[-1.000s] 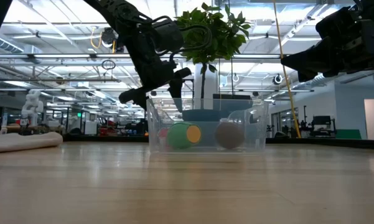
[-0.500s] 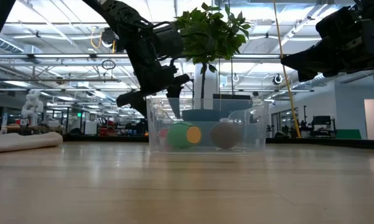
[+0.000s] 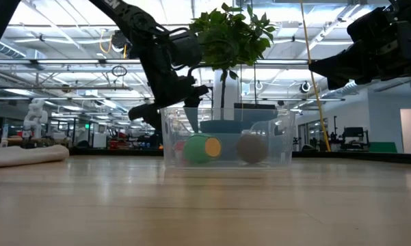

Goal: Pick and placing Produce into tupperware
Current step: Put the red tomato into the transparent bin

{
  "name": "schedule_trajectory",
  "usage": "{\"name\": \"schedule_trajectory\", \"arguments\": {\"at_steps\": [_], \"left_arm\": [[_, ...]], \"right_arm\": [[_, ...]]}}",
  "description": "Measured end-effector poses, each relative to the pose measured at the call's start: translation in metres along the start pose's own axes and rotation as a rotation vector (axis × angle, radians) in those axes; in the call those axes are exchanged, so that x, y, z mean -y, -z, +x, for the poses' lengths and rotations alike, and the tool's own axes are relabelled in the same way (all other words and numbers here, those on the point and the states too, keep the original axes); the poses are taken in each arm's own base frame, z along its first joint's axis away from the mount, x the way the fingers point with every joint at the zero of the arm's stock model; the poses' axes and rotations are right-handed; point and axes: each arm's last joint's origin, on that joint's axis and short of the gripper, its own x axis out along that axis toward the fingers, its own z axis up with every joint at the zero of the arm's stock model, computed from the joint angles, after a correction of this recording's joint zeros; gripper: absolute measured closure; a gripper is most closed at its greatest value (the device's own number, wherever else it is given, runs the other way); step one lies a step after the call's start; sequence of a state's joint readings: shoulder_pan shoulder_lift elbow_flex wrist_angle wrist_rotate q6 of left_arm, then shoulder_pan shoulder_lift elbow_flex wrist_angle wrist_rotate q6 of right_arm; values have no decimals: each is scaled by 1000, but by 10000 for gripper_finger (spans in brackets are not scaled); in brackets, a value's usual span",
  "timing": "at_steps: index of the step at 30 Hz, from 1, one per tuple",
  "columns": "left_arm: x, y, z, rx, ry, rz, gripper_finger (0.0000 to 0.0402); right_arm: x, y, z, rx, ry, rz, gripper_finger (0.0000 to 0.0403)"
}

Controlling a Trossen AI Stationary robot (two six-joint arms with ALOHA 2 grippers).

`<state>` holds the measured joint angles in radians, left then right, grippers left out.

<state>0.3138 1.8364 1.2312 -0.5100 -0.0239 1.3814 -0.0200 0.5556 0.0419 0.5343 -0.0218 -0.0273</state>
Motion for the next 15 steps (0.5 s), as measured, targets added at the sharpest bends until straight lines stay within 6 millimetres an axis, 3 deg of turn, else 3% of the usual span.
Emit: {"name": "schedule_trajectory", "arguments": {"at_steps": [15], "left_arm": [[3, 5, 26, -19, 38, -3, 71]], "right_arm": [[0, 1, 1, -9, 0, -2, 403]]}}
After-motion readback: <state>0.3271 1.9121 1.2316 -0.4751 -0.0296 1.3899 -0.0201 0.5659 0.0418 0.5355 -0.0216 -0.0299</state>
